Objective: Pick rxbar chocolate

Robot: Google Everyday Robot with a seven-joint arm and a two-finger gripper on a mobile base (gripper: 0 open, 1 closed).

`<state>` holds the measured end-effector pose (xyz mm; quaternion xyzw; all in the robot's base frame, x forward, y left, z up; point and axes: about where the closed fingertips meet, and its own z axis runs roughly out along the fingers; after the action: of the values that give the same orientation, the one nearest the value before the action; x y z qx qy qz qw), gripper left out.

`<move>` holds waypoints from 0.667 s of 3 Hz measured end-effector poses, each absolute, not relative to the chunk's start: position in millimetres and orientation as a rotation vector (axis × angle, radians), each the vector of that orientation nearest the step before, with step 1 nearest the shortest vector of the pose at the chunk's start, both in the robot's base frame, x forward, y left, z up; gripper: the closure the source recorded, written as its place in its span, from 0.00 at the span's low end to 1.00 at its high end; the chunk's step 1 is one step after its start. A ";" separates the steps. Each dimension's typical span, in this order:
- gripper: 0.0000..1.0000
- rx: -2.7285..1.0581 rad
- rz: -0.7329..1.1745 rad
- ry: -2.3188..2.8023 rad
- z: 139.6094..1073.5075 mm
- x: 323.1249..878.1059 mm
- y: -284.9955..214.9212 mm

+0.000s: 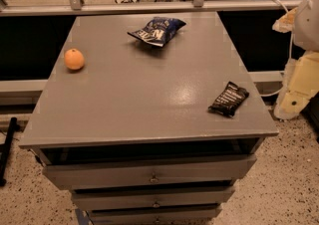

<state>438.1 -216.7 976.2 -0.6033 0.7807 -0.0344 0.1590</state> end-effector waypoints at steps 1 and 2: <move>0.00 -1.714 -0.100 2.221 970.3 440.3 -213.3; 0.00 -1.688 -0.076 2.219 947.1 445.3 -203.0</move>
Offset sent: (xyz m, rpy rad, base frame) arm 0.0187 0.0332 -0.0815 0.0888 -0.0071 -0.0339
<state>445.3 -203.0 947.1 -0.5958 0.7832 -0.0269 0.1755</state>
